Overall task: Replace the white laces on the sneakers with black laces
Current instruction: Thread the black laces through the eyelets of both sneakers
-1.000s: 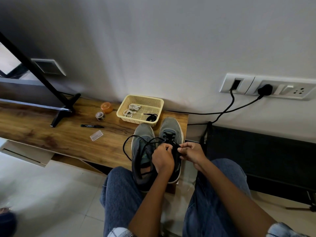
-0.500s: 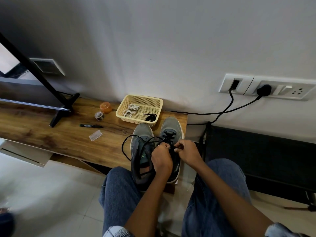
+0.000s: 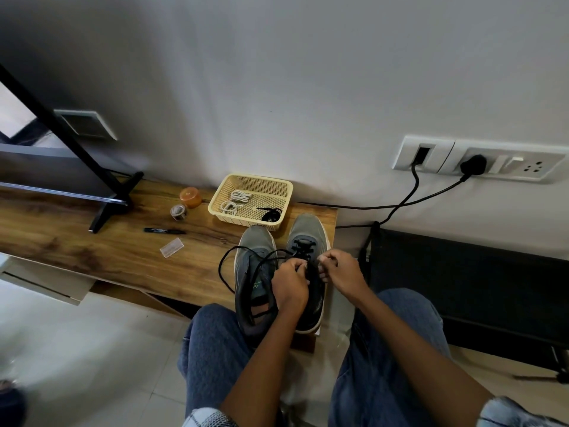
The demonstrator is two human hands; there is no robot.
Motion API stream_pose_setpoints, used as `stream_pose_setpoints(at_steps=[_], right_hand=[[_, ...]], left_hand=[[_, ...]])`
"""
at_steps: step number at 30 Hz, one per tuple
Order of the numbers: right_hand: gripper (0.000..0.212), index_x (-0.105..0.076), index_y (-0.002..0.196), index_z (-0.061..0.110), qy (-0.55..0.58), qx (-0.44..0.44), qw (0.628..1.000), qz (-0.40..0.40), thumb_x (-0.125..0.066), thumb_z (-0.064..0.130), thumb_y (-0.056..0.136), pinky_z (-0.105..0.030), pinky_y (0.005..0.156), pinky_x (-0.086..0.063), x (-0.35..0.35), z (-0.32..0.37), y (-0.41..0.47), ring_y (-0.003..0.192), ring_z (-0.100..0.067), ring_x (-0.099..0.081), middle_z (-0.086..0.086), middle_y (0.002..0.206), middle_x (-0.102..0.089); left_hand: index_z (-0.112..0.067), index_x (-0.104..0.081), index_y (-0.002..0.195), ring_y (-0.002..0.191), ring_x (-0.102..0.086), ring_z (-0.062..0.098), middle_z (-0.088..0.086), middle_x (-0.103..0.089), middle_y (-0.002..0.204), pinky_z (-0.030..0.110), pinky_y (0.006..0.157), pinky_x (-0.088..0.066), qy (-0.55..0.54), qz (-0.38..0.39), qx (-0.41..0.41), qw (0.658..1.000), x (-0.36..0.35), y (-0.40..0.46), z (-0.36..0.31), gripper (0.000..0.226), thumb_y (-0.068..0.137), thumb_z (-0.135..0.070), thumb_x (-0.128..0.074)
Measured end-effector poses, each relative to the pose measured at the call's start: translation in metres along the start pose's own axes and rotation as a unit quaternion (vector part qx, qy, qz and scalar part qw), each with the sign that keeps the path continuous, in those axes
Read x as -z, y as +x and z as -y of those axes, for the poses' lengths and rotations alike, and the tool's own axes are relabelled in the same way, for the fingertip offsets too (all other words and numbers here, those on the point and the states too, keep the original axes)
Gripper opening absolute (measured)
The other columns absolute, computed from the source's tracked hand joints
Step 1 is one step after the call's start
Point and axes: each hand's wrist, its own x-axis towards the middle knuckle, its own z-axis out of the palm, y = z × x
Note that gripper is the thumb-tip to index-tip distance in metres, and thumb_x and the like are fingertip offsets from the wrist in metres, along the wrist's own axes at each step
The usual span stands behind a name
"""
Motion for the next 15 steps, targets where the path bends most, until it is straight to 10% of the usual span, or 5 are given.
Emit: stream_pose_setpoints(at_steps=[8,15], right_hand=[[0.016,-0.062,0.074,0.02,-0.089,0.005,0.996,-0.013,-0.063,0.015,0.089,-0.033,0.063,-0.053,-0.0074,0.0079,0.0086,0.065,-0.018,-0.062,-0.002,0.073,-0.065],[0.019,-0.043,0.084,0.008,0.17,-0.124,0.978,-0.011,-0.035,0.0,0.098,-0.022,0.047,-0.048,-0.0042,0.0065,0.0026,0.058,-0.02,-0.054,-0.013,0.073,-0.056]], left_hand=[[-0.019,-0.069,0.108,0.083,-0.066,0.016,0.002,-0.072,0.093,0.022,0.066,-0.038,0.028,-0.003,-0.026,0.999,-0.001,-0.0008,0.004,0.022,0.099,-0.023,-0.05],[-0.018,-0.068,0.108,0.091,-0.064,0.021,0.004,-0.071,0.1,0.026,0.07,-0.04,0.045,-0.024,-0.06,0.997,-0.0023,-0.0062,0.0034,0.026,0.099,-0.027,-0.046]])
